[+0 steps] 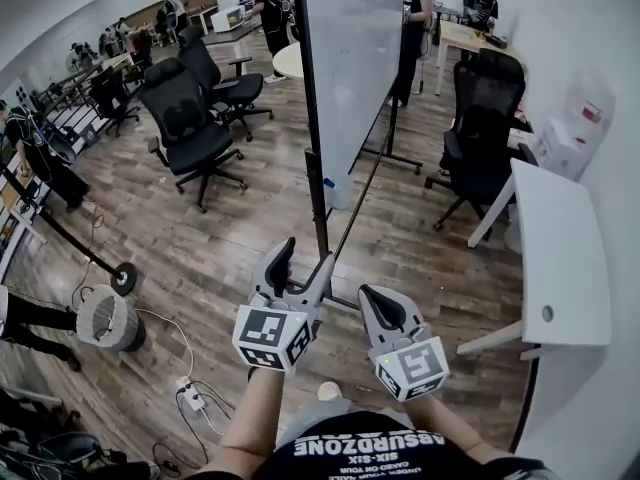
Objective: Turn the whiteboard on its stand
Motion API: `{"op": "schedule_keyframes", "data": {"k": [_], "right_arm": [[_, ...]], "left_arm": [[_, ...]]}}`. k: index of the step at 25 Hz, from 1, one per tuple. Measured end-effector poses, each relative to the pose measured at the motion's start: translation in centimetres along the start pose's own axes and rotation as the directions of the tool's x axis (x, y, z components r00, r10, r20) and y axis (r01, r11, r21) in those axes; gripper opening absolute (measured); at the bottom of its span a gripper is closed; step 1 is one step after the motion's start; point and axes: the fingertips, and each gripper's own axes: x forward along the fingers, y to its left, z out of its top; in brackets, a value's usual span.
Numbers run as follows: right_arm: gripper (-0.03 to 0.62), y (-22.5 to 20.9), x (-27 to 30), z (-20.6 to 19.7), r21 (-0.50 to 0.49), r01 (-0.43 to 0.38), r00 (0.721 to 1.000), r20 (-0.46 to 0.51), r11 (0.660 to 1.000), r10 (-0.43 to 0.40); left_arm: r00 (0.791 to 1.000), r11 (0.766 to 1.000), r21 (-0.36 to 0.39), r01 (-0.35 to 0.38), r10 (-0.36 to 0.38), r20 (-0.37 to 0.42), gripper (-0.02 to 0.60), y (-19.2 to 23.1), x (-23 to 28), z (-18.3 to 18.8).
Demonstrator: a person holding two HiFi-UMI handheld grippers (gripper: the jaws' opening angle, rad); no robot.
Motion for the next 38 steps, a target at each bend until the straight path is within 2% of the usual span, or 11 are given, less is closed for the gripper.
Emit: {"op": "schedule_keyframes", "data": {"k": [12,19,38], "right_arm": [[-0.002,-2.0,4.4,-1.3,0.025,0.103,0.995,-0.006,0.994,-0.103],[-0.002,-2.8,6.4,-1.2,0.017,0.096,0.995,0.006,0.995,-0.096],[-0.003,-9.8,14.1,-0.7,0.006,0.036,0.999,-0.006,0.999,-0.036]], "left_arm": [[0.997,0.999,0.052,0.016,-0.012,-0.075,0.275,6.2,6.0,-1.6],[0.994,1.000,-0.005,-0.012,0.012,-0.107,0.275,9.1,9.1,-3.3],[0.986,0.999,-0.005,-0.045,0.044,-0.163,0.275,13.3,20.6,-4.6]]}}
